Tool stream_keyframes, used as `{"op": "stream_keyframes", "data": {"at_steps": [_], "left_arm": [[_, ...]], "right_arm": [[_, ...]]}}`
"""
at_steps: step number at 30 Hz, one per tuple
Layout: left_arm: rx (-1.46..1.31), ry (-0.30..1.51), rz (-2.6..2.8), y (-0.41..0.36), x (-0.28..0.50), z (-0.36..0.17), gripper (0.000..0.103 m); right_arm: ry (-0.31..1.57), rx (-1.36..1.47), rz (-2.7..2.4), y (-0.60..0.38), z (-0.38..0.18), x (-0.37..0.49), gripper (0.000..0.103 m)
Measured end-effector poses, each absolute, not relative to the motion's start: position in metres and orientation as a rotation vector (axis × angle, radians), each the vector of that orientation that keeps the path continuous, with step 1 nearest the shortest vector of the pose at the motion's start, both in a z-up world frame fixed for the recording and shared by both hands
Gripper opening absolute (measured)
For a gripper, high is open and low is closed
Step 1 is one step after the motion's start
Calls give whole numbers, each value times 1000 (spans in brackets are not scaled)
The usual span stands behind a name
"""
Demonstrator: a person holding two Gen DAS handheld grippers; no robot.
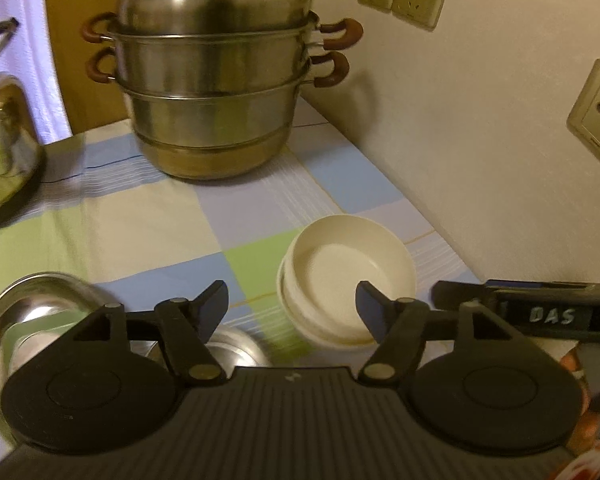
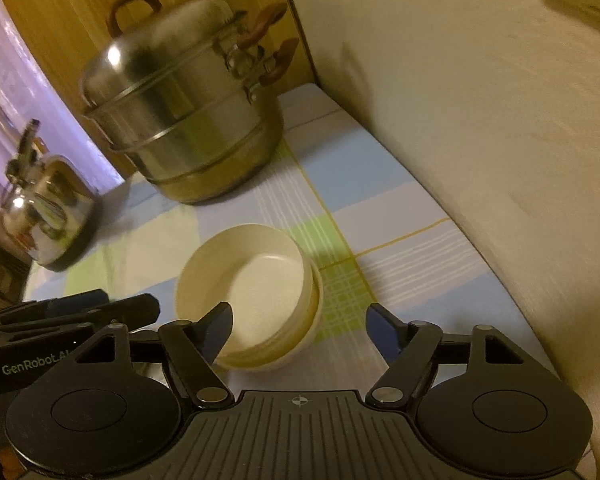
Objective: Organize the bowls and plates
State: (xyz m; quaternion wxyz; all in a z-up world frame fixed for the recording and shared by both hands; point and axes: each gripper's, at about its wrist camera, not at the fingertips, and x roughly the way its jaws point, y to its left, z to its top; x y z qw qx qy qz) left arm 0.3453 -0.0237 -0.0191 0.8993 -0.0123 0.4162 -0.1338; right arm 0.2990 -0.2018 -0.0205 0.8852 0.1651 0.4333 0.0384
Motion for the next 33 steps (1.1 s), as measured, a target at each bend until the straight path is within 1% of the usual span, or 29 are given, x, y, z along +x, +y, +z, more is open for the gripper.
{"op": "stream_keyframes", "data": {"at_steps": [4, 6, 15, 33], "left_arm": [[-35, 863, -234, -13, 322, -10, 69], [-47, 862, -216, -6, 308, -7, 70], [-94, 863, -128, 19, 245, 2, 71], [-176, 912, -19, 34, 141, -7, 71]], "right_arm": [[878, 354, 103, -202, -9, 278, 76], [871, 355, 120, -201, -5, 266, 77], [890, 331, 193, -194, -1, 222, 77], [969, 236, 330, -166, -12, 147, 78]]}}
